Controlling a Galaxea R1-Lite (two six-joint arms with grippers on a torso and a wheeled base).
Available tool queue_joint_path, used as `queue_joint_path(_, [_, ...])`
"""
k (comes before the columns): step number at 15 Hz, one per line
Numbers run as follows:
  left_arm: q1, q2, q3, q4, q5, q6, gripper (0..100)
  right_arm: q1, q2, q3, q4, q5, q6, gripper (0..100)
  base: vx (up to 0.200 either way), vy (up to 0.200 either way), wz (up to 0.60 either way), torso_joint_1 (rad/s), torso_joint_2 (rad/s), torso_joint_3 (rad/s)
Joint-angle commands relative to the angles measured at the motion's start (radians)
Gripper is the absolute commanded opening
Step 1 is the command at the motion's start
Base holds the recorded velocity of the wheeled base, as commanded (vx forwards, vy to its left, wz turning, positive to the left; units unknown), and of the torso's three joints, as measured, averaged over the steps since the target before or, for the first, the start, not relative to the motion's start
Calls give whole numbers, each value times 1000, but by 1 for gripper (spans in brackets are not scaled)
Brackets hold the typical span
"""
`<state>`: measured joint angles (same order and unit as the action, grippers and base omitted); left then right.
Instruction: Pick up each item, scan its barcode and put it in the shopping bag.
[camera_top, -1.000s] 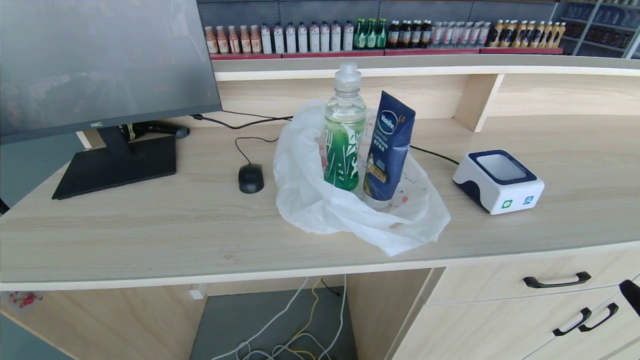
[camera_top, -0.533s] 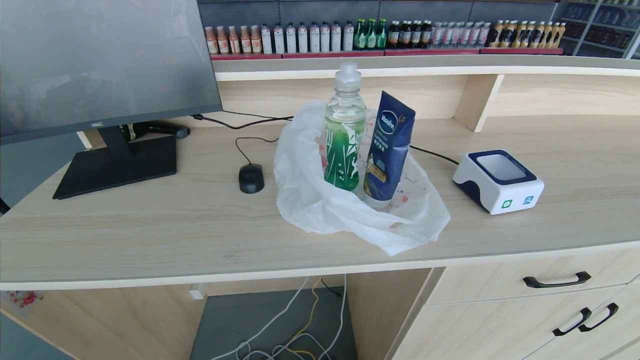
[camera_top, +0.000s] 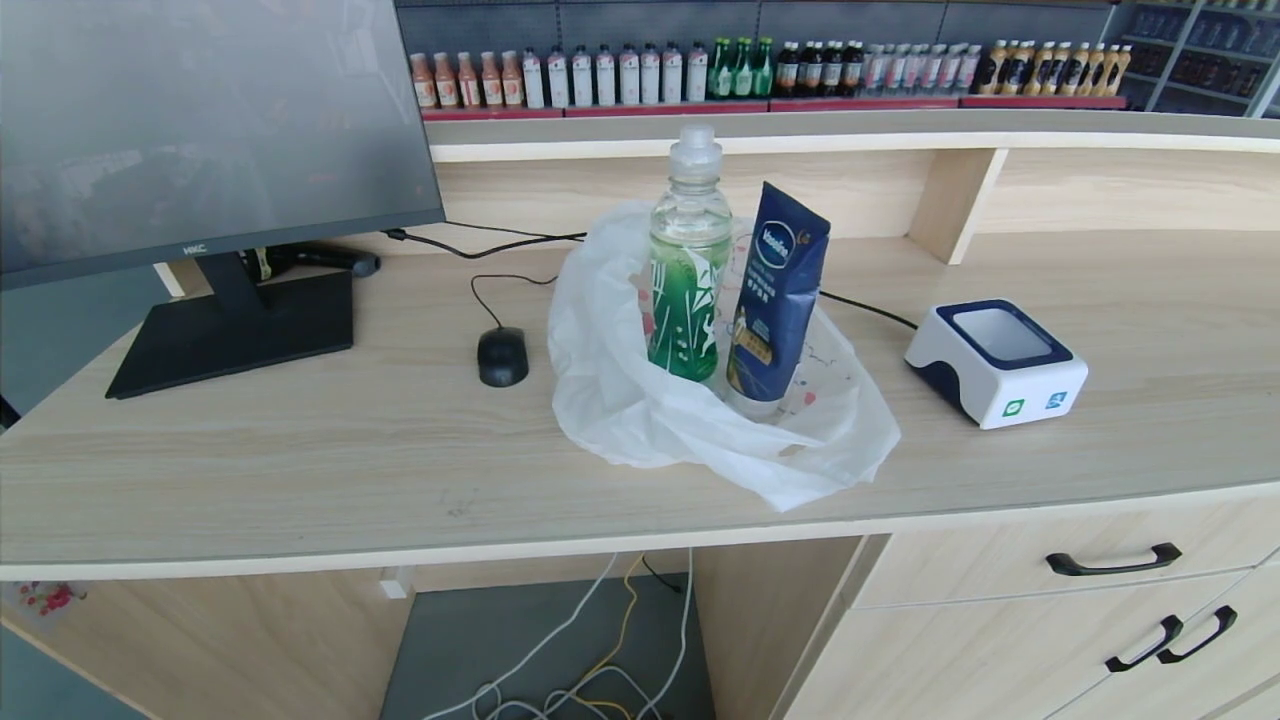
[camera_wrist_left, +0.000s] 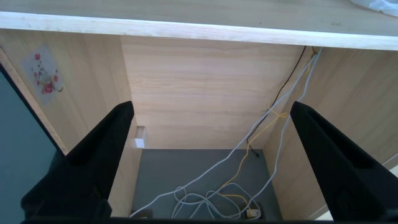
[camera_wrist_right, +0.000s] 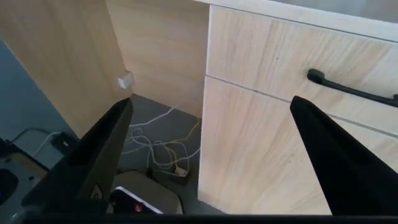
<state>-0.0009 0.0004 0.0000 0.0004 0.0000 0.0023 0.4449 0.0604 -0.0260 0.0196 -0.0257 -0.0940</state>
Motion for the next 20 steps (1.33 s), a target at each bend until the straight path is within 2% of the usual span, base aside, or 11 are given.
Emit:
queue_joint_path(1, [-1, 0, 0, 1, 0, 1, 100, -357, 87, 0, -7, 1, 2, 100, 0, 0, 0, 0, 0, 0])
queue_joint_path(2, [-1, 0, 0, 0, 0, 1, 100, -439, 88, 0, -7, 1, 2, 100, 0, 0, 0, 0, 0, 0])
queue_joint_path(3, [-1, 0, 0, 0, 0, 1, 100, -459, 79, 0, -7, 3, 2, 100, 0, 0, 0, 0, 0, 0])
queue_joint_path(7, [-1, 0, 0, 0, 0, -1, 100, -449, -60, 3, -15, 3, 10, 100, 0, 0, 0, 0, 0, 0])
queue_joint_path(11, [-1, 0, 0, 0, 0, -2, 100, -449, -60, 26, -20, 3, 100, 100, -50, 0, 0, 2, 2, -1])
queue_joint_path(13, [-1, 0, 0, 0, 0, -2, 100, -451, -60, 26, -20, 3, 106, 100, -200, 0, 0, 10, 5, 2])
queue_joint_path(18, [-1, 0, 0, 0, 0, -1, 100, -449, -60, 26, -20, 3, 106, 100, 0, 0, 0, 0, 0, 0])
queue_joint_path(19, [-1, 0, 0, 0, 0, -8, 100, -449, -60, 26, -20, 3, 106, 100, 0, 0, 0, 0, 0, 0])
queue_joint_path(20, [1, 0, 0, 0, 0, -8, 100, -451, -60, 26, -20, 3, 106, 100, 0, -200, 0, -2, 2, -7])
